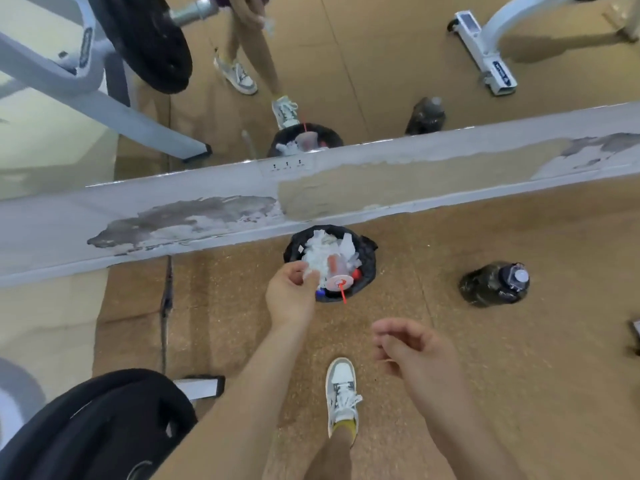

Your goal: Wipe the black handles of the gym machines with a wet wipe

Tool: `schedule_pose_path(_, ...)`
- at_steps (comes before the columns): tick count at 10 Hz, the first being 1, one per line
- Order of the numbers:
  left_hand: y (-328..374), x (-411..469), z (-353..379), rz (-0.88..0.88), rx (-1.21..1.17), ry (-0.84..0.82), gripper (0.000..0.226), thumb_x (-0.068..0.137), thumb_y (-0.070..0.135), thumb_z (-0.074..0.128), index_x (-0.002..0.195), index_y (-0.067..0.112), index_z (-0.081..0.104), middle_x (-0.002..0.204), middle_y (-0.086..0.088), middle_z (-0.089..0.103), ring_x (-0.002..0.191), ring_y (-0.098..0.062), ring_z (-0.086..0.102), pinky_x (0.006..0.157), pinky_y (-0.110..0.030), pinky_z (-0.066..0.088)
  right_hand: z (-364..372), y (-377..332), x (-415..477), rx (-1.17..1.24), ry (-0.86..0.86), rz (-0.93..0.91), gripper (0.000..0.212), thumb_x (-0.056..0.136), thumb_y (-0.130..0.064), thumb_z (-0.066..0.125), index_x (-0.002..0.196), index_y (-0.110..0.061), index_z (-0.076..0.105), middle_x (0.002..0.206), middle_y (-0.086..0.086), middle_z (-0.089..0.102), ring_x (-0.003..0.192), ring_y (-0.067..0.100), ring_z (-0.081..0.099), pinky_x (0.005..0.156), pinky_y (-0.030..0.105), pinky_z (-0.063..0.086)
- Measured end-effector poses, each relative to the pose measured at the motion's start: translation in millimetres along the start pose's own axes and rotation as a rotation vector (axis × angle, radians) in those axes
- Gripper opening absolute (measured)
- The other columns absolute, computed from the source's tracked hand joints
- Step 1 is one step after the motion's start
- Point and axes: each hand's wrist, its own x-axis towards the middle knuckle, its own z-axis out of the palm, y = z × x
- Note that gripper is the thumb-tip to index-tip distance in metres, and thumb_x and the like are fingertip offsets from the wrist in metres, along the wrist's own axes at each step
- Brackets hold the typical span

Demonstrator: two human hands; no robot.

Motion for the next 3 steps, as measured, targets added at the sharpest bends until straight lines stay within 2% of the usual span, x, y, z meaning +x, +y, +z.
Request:
schedule_pose_path(1,3,38,24,-0.007,0.183,0.017,0.039,0.092,0.024,0.057,0.13,0.018,0.053,0.124,-0.004,0.063,0.112,-0.022,0.059,0.095,-0.031,0.045,-9,-17,34,-0.026,-0.043,0.001,0.024,0.089,0.003,0.055,0.082,-0.014,0.071,0.074,0.006,0.07,0.054,0.002,0.063,0.051,0.014,0.047)
schedule_pose_path(2,15,42,26,-0.006,0.2,0.029,0.028,0.093,0.016,0.052,0.12,0.018,0.061,0.118,-0.001,0.064,0.106,-0.017,0.059,0.083,-0.023,0.04,-19,-38,56,-0.063,-0.062,0.02,0.024,0.089,0.001,0.056,0.083,-0.016,0.071,0.077,0.008,0.071,0.059,0.006,0.064,0.053,0.015,0.048)
schedule_pose_path(3,29,35,17,0.035,0.11,0.038,0.019,0.092,0.013,0.052,0.098,0.02,0.069,0.1,0.006,0.07,0.098,-0.013,0.063,0.073,-0.018,0.044,-35,-61,71,-0.104,-0.027,-0.008,0.023,0.089,-0.001,0.058,0.083,-0.019,0.072,0.081,0.006,0.074,0.066,0.009,0.065,0.057,0.017,0.049)
